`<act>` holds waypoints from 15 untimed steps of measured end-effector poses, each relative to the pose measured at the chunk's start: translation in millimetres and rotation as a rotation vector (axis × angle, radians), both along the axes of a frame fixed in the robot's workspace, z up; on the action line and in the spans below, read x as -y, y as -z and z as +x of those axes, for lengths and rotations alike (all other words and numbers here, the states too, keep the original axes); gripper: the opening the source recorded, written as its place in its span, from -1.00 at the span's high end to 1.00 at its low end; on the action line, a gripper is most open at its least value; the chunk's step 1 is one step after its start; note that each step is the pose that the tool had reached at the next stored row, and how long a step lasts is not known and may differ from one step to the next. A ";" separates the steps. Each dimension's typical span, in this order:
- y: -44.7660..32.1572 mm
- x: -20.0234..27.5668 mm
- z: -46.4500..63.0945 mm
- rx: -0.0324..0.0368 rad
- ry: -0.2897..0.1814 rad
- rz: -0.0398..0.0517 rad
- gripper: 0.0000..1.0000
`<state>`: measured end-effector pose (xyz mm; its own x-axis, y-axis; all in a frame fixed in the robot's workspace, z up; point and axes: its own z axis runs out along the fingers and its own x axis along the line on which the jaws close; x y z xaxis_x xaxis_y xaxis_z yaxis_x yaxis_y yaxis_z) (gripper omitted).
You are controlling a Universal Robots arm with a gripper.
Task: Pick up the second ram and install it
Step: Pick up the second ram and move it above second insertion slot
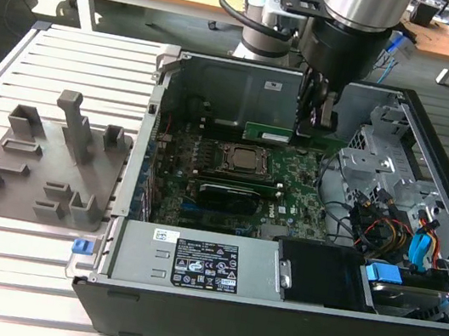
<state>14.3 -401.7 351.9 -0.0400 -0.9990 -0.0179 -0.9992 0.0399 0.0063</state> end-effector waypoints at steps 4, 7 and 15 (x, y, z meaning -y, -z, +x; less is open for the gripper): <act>0.8 -12.0 -0.8 0.0000 -0.019 0.0001 0.72; 0.8 -12.1 -0.8 0.0000 -0.019 0.0001 0.72; 0.8 -12.3 -0.8 -0.0001 -0.019 0.0000 0.72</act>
